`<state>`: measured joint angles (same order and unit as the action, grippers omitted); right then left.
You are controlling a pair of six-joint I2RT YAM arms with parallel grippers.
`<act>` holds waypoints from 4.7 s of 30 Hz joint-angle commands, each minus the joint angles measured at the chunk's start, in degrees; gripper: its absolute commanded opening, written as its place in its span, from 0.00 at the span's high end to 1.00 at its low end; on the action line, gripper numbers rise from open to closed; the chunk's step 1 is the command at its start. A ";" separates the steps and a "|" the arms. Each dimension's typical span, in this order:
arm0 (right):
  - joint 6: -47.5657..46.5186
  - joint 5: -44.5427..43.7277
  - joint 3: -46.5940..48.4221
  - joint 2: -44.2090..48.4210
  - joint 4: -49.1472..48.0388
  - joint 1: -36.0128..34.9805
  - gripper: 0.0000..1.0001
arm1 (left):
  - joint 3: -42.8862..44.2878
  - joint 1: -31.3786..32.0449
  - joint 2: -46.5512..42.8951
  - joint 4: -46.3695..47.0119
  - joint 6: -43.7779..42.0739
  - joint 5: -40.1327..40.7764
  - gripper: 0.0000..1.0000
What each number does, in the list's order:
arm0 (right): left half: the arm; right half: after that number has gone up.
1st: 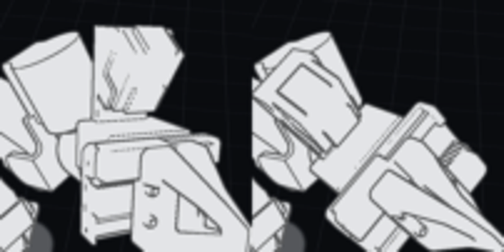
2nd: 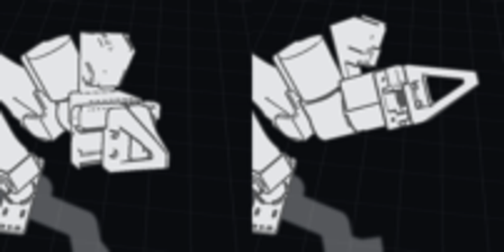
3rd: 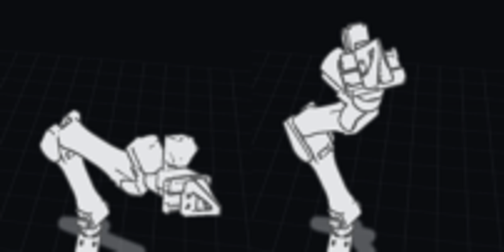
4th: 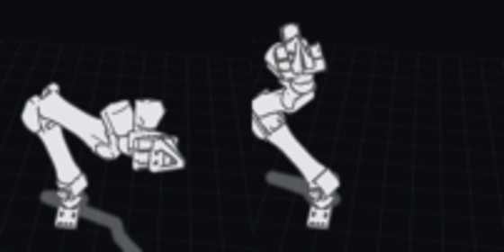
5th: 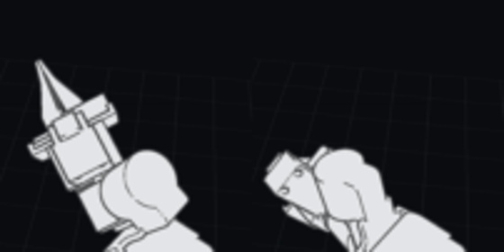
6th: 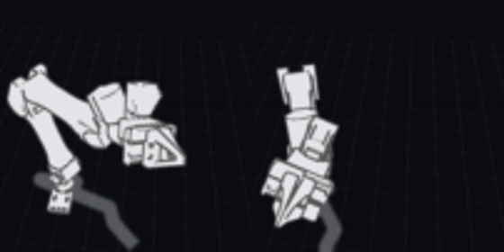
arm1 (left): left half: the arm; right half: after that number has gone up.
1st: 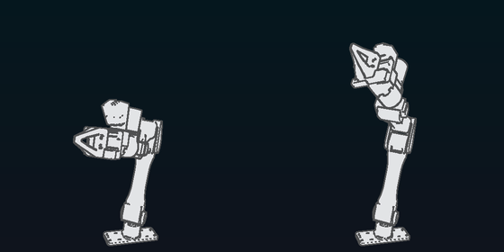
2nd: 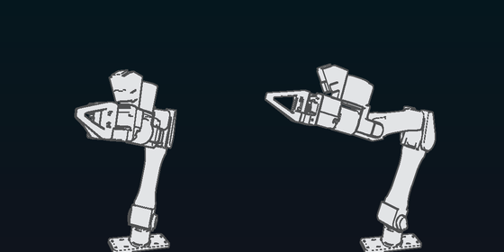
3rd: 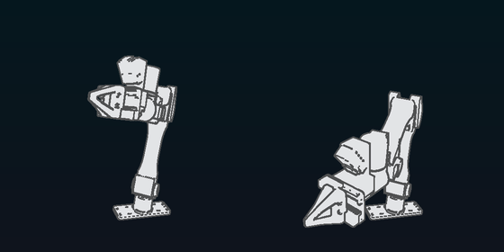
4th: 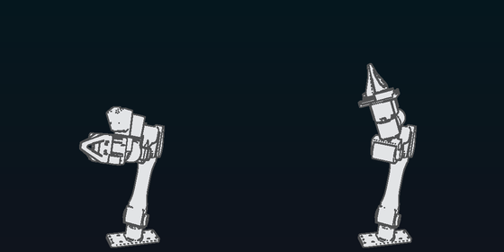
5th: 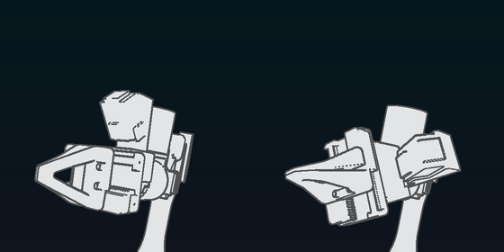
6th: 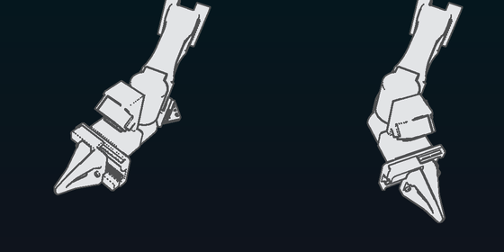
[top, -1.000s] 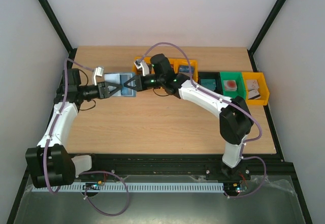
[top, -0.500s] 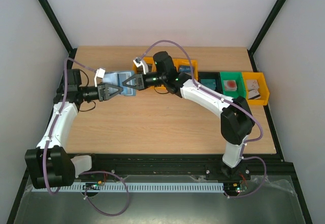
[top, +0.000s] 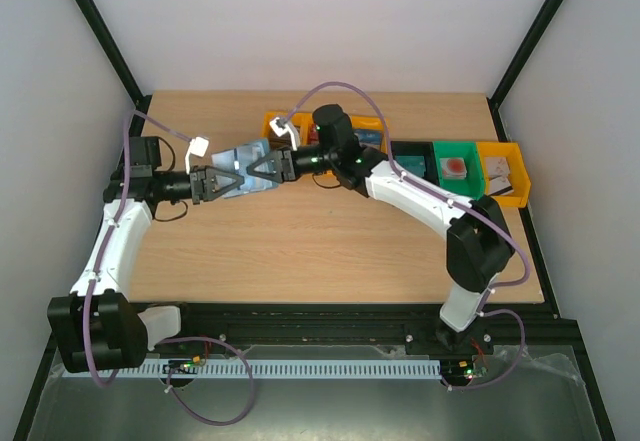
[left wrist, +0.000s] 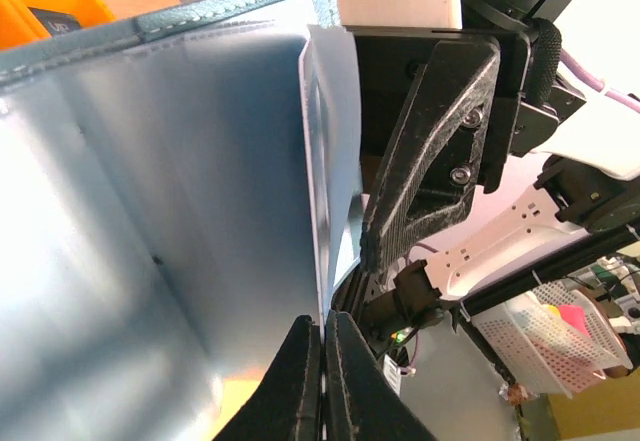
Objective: Take the credit cards out of the card holder
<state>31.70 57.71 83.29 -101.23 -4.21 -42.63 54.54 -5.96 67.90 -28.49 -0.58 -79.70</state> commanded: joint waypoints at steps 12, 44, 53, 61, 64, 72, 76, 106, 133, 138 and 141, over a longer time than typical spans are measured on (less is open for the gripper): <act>0.35 0.91 -5.34 6.83 -4.87 2.23 0.83 | 1.58 -0.35 -1.19 -4.43 -6.46 -3.68 0.98; 7.09 5.22 -5.86 5.06 -15.28 1.56 0.98 | 1.03 -0.58 -0.84 -0.88 -3.09 -4.49 0.69; 7.11 7.21 -6.75 6.54 -16.43 2.38 0.98 | 2.22 -3.30 -0.93 -2.29 -4.54 -6.72 0.59; 7.33 8.37 -6.91 7.00 -16.68 2.52 0.98 | 2.26 -4.32 -0.81 -3.92 -6.27 -6.83 0.72; 7.66 8.67 -6.95 7.12 -17.05 2.48 0.98 | 2.14 -4.16 -0.81 -4.00 -6.45 -6.19 0.74; 10.34 8.34 -7.70 6.64 -20.16 2.26 0.98 | 1.58 -1.45 -0.67 -2.60 -4.54 -2.12 0.74; 10.57 8.33 -7.39 6.11 -20.67 1.62 0.98 | 1.36 -0.47 -0.42 -1.60 -3.65 -1.54 0.75; -2.68 0.46 -9.05 12.35 0.35 11.60 0.98 | -0.18 -3.87 -1.01 2.82 2.19 4.78 0.98; 21.38 -19.41 -29.91 3.14 -8.72 7.23 0.49 | 0.32 -5.02 -1.29 0.30 -0.47 5.75 0.98; 2.54 -31.97 -21.24 11.08 13.51 8.18 0.38 | 2.15 -2.91 -0.70 -3.02 -4.36 6.88 0.98; -4.14 -34.65 -15.74 14.27 18.88 8.45 0.34 | 6.00 0.46 0.04 -8.20 -9.96 14.44 0.98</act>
<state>41.74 31.09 59.53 -93.14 2.59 -33.91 55.35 -8.86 67.59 -30.22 -2.98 -71.70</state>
